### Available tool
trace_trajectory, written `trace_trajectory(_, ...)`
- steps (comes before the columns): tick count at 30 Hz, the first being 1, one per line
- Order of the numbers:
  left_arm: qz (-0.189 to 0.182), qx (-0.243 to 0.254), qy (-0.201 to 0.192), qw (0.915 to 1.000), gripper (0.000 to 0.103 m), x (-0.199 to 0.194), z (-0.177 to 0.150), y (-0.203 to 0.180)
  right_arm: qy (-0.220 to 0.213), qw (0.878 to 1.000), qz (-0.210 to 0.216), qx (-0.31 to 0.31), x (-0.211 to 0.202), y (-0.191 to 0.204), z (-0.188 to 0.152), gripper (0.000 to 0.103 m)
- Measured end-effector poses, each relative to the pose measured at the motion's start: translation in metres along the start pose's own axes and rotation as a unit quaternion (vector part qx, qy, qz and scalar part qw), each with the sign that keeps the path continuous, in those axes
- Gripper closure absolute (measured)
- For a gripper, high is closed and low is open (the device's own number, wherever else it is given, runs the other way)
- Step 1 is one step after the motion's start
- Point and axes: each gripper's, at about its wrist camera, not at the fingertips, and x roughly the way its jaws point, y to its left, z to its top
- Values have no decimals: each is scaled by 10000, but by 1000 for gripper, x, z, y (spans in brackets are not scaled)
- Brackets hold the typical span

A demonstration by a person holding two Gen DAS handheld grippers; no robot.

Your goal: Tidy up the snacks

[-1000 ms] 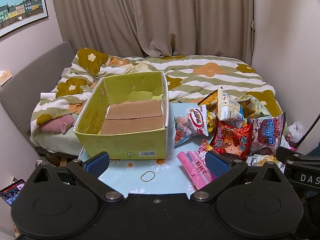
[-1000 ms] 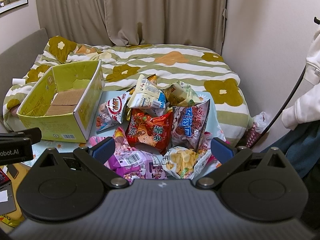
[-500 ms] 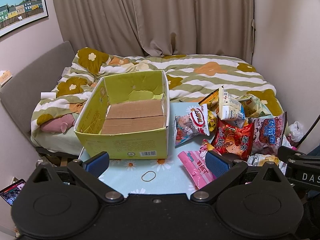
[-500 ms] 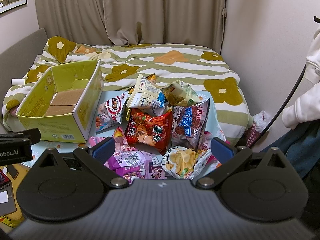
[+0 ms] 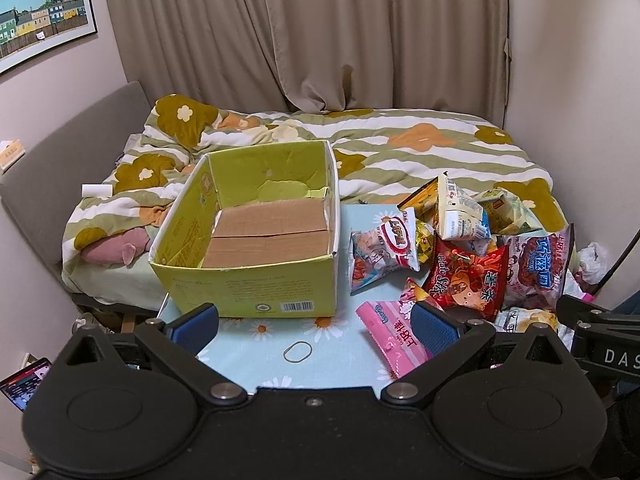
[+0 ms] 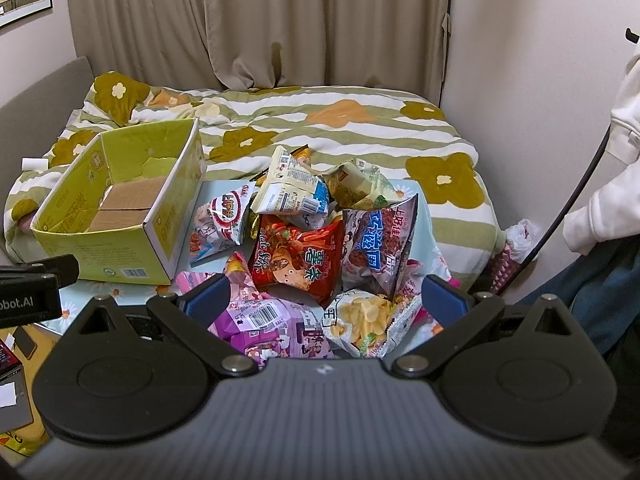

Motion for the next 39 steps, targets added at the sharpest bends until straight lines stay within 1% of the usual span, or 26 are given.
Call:
trace_trajectory(17, 8, 8, 16, 10000, 0, 1, -2, -3, 7, 10000, 2, -2, -2, 0, 2, 0)
trace_trajectory(21, -43, -15, 88, 10000, 0, 6, -2, -4, 76, 9999, -63, 28, 10, -10, -9, 0)
trace_trajectory(25, -166, 67, 209, 9996, 0, 18, 2, -9, 118, 9998, -114, 74, 13, -14, -11, 0)
trace_trajectory(31, -569, 320, 328, 9973, 0, 44, 12, -24, 120, 9991, -359, 195, 24, -26, -10, 0)
trace_trajectory(35, -883, 557, 327, 9940, 0, 68, 22, -42, 51, 9983, -532, 244, 38, -40, -7, 0)
trace_trajectory(39, -1037, 756, 375, 9910, 0, 93, 33, -64, -23, 9979, -581, 292, 57, -59, 0, 0)
